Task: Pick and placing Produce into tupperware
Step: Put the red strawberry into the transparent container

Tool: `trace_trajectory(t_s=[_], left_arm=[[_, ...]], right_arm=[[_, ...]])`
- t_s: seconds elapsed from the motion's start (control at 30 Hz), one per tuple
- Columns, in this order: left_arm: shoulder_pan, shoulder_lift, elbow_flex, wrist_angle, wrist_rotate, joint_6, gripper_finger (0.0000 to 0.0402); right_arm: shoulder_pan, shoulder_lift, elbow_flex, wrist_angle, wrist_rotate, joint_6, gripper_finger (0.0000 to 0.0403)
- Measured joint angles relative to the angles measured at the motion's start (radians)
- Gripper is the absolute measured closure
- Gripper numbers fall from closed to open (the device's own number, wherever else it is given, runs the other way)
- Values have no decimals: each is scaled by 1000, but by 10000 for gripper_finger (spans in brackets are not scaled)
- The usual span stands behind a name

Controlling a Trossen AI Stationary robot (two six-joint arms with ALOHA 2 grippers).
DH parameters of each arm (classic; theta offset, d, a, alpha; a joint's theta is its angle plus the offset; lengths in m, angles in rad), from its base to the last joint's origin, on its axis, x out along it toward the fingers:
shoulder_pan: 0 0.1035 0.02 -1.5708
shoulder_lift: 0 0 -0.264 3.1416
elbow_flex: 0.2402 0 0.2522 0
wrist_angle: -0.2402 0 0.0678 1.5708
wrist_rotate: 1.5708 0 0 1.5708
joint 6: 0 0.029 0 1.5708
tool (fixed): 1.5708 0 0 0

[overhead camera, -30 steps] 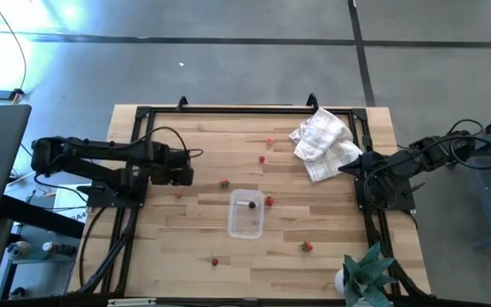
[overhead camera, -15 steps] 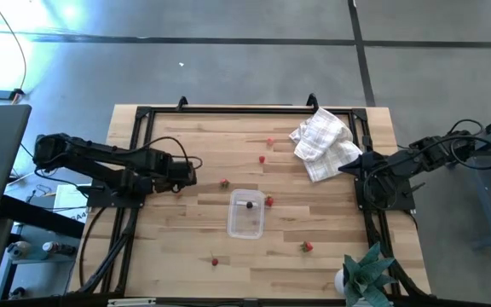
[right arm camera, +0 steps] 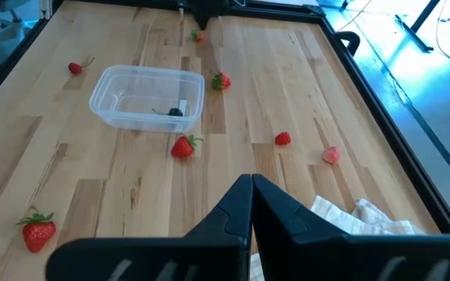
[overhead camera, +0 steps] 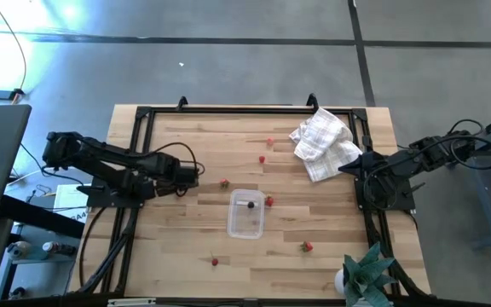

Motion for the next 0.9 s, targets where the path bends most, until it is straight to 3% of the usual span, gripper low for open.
trace_trajectory(t_s=[0.23,0.9], left_arm=[[18,13,0,1,-22,-4,257],[19,110,0,90,63,-6,257]], right_arm=[[0,0,0,0,0,0,402],[0,0,0,0,0,0,402]])
